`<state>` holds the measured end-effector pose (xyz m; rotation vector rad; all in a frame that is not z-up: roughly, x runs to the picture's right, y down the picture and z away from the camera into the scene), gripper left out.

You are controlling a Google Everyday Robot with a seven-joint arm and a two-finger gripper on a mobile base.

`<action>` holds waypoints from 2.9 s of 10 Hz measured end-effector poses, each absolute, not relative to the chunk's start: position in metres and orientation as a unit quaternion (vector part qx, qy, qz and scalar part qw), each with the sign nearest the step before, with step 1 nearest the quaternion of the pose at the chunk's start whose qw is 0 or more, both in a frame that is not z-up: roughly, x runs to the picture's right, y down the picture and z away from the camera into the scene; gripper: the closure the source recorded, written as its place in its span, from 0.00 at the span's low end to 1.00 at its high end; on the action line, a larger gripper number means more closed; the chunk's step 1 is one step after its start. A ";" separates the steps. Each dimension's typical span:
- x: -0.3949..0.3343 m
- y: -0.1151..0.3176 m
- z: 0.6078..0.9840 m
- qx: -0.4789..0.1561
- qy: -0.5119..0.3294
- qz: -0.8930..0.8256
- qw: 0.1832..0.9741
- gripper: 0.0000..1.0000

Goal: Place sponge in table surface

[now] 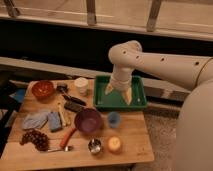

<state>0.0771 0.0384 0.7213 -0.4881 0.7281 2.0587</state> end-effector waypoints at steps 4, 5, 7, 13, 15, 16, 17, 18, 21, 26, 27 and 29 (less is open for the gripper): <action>0.077 0.039 0.721 -0.196 0.293 0.828 0.437 0.26; 0.077 0.039 0.721 -0.196 0.293 0.828 0.437 0.26; 0.077 0.039 0.721 -0.196 0.293 0.828 0.437 0.26; 0.077 0.039 0.721 -0.196 0.293 0.828 0.437 0.26; 0.077 0.039 0.721 -0.196 0.293 0.828 0.437 0.26; 0.077 0.039 0.721 -0.196 0.293 0.828 0.437 0.26; 0.077 0.039 0.721 -0.196 0.293 0.828 0.437 0.26; 0.077 0.039 0.721 -0.196 0.293 0.828 0.437 0.26; 0.075 0.038 0.720 -0.192 0.292 0.822 0.449 0.26; -0.007 0.017 0.728 -0.199 0.267 0.770 0.544 0.26; -0.037 0.010 0.730 -0.208 0.256 0.754 0.568 0.26; -0.078 0.004 0.729 -0.228 0.226 0.725 0.610 0.26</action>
